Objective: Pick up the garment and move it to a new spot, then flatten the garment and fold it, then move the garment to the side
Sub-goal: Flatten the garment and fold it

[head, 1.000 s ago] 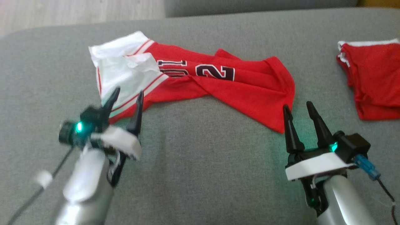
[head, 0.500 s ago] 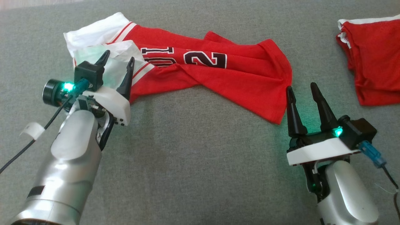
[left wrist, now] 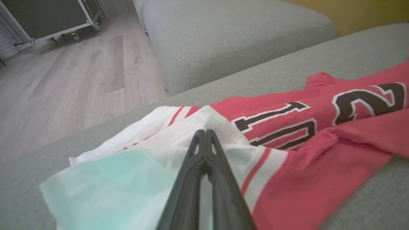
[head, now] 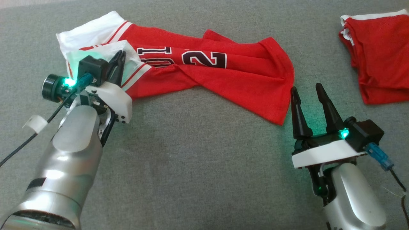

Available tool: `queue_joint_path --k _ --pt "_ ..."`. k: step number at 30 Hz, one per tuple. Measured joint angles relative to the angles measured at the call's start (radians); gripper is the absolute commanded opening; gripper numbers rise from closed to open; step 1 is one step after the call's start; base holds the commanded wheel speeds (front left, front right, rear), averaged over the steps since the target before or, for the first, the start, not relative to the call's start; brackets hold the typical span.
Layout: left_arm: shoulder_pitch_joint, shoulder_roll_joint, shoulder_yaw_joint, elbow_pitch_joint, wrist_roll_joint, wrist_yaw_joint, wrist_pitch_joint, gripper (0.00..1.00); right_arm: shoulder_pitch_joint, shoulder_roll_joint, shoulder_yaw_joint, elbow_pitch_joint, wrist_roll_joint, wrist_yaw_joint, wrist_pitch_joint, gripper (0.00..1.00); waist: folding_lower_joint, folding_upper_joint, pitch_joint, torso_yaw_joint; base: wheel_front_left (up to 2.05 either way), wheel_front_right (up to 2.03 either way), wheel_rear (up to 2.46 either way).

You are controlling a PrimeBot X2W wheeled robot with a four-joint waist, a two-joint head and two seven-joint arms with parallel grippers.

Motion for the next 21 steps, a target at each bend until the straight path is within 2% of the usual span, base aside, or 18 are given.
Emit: queue_joint_path --k 7,11,18,21 --pt "-0.005 -0.007 0.001 0.021 -0.019 0.000 -0.082 0.00 0.000 0.000 -0.010 0.006 0.000 0.000 0.000 1.00 0.0000 0.0000 -0.029 0.008 0.00 0.00 0.00" --pt "0.026 -0.027 0.007 -0.018 -0.046 0.000 -0.115 0.00 0.003 0.000 -0.028 0.022 0.000 0.000 0.000 1.00 -0.0001 0.0000 -0.071 0.023 0.00 0.00 0.00" --pt "0.227 -0.047 -0.007 -0.116 -0.079 0.000 -0.117 0.00 0.049 0.000 -0.033 0.051 0.010 0.000 0.000 1.00 -0.0002 0.0000 -0.165 0.068 0.00 0.00 0.00" --pt "0.312 -0.052 -0.032 -0.173 -0.092 0.000 -0.086 0.00 0.074 0.000 -0.035 0.068 0.016 0.000 0.000 1.00 -0.0003 0.0000 -0.204 0.096 0.00 0.00 0.00"
